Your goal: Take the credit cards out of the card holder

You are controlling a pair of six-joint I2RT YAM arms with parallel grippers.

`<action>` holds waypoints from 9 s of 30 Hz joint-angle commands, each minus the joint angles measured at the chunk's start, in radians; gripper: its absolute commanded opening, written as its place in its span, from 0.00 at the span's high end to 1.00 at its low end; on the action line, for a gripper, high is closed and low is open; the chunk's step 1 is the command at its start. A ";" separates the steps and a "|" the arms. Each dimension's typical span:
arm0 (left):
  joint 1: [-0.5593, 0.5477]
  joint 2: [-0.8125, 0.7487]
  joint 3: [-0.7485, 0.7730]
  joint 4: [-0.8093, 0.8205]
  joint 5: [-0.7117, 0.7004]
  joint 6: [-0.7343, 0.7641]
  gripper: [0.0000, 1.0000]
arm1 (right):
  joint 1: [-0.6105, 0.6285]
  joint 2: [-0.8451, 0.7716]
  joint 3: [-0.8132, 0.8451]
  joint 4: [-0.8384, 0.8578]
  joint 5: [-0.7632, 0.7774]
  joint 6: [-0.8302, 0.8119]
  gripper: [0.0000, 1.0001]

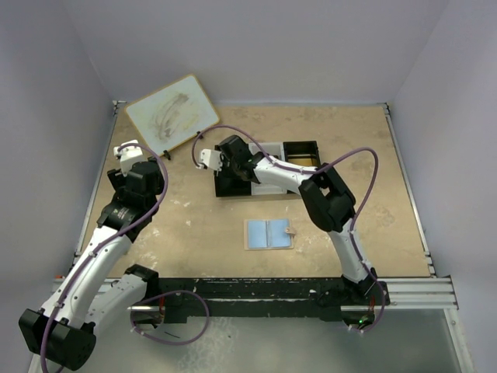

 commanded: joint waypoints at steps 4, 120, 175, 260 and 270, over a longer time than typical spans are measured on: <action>0.004 -0.002 0.006 0.009 -0.009 0.015 0.28 | 0.000 -0.157 0.009 0.109 -0.065 0.392 0.61; 0.013 0.012 0.001 0.032 0.136 0.027 0.27 | 0.349 -0.520 -0.585 -0.300 0.422 1.877 0.22; 0.014 0.031 -0.004 0.029 0.178 0.031 0.27 | 0.253 -0.542 -0.726 -0.054 0.207 1.701 0.62; 0.013 0.052 -0.002 0.017 0.186 0.030 0.27 | 0.178 -0.588 -0.664 -0.293 0.352 1.599 0.21; 0.013 0.052 -0.003 0.018 0.185 0.031 0.27 | 0.175 -0.577 -0.678 -0.303 0.370 1.620 0.20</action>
